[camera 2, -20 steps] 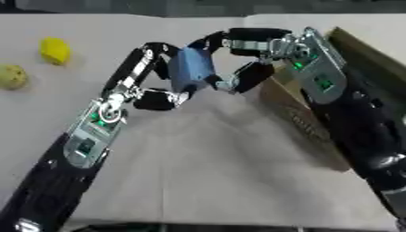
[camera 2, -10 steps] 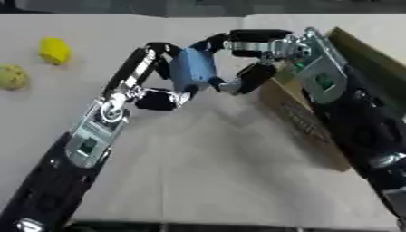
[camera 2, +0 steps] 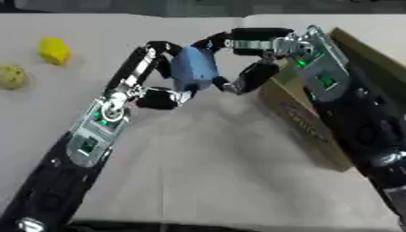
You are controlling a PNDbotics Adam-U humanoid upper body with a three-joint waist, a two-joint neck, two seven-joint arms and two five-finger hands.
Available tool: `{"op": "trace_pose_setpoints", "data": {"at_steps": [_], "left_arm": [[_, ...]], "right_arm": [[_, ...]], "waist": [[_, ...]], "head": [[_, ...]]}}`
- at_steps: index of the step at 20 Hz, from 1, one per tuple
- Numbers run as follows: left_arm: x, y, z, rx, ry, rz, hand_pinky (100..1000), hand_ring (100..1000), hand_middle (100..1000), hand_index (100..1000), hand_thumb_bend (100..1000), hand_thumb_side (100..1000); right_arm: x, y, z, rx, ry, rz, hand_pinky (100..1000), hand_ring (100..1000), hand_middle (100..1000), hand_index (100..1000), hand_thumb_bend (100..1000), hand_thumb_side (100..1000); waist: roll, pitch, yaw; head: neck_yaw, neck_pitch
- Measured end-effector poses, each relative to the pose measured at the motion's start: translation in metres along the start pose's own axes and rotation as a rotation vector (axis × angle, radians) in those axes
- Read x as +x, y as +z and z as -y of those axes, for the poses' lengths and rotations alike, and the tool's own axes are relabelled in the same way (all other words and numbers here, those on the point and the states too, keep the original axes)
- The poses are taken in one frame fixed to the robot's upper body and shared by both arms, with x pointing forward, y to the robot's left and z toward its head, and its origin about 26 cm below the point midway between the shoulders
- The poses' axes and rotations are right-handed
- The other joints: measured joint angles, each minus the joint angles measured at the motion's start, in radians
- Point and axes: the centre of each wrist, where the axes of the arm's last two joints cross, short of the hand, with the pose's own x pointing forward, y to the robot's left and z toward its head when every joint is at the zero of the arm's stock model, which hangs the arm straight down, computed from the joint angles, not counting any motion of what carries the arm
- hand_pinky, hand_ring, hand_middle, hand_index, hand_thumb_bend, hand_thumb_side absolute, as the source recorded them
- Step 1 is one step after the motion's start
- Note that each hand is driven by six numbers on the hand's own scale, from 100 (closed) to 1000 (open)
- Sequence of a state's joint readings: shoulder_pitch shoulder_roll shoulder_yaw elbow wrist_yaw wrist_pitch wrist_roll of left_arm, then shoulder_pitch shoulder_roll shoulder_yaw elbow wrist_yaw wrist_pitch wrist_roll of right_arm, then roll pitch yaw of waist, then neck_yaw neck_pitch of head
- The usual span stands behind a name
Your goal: Pick up the objects with one hand, pass them to the other hand, and then place them into the box on the other side of the table.
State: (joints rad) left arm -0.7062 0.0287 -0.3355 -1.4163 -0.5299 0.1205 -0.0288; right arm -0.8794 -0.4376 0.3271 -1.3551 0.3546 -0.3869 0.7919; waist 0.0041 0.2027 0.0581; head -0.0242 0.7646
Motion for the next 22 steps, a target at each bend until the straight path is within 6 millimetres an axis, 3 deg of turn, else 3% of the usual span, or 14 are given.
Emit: {"op": "trace_pose_setpoints", "data": {"at_steps": [5,15,22], "left_arm": [[0.0013,0.0001,-0.0006,-0.001,0.030,0.006,531,479,408,492,100,160],[0.0057,0.0006,-0.0023,-0.009,0.102,0.032,532,481,411,496,100,209],[0.0053,0.0010,-0.0025,-0.022,0.125,0.040,536,484,415,500,100,204]], "right_arm": [[-0.0013,0.0002,-0.0005,-0.005,0.014,-0.004,1000,876,923,1000,100,313],[-0.0028,0.0008,-0.0012,-0.011,0.030,-0.008,1000,872,916,1000,100,323],[-0.0041,0.0009,-0.0023,-0.015,0.006,0.000,1000,854,828,920,100,358]], "waist": [[0.000,0.000,-0.001],[0.000,0.000,-0.002],[0.000,0.000,-0.002]], "head": [[-0.003,0.000],[-0.004,0.000],[-0.004,0.000]]}}
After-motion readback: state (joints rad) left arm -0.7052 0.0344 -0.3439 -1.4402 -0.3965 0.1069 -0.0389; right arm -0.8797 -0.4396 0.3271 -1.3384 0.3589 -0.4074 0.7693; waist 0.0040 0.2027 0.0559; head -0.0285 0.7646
